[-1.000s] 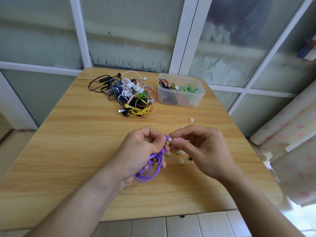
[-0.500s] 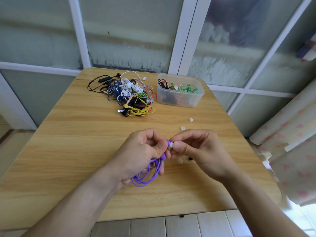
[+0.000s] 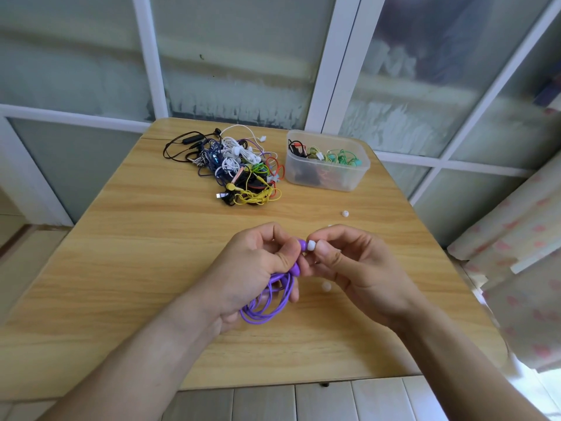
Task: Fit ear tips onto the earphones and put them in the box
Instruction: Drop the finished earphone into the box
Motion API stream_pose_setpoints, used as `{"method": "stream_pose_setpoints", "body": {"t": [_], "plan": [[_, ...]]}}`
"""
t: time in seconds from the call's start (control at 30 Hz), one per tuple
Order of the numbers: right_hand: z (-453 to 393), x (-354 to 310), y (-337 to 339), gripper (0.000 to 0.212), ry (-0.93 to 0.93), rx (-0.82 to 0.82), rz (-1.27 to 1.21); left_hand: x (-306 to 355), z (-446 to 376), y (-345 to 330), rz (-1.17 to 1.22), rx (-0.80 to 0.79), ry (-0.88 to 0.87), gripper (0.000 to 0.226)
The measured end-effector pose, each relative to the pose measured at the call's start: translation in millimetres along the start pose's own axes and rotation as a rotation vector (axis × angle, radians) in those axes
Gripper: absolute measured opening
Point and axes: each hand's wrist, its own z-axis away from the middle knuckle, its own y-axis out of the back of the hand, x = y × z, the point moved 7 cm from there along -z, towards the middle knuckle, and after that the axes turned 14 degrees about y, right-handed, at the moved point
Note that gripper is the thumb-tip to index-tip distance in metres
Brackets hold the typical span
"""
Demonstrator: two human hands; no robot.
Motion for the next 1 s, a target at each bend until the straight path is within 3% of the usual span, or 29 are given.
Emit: {"method": "stream_pose_setpoints", "body": {"t": [0.23,0.7,0.8,0.93,1.0], "plan": [[0.0,-1.7,3.0,0.015,0.008,0.030,0.087,0.5,-0.6,-0.7,-0.057,0.041,-0.034,0.017],[-2.1,-22.4,-3.3,0.014,0.164,-0.009,0.274,-9.1,0.0,-8.5,0.146,-0.067,0.107,0.024],[-1.3,-13.0,-0.9,0.013,0.045,0.026,0.184,-4.2,-0.6,-4.4,0.031,-0.016,0.050,0.024],[3.3,7.5,-7.8,0.012,-0.236,0.065,-0.186,6.5,3.1,-4.6,-0.082,0.027,-0.076,0.021],[4.8,10.4,-9.3,0.014,-0.285,0.091,-0.270,10.6,6.2,-6.4,-0.100,0.034,-0.131,0.017]]}}
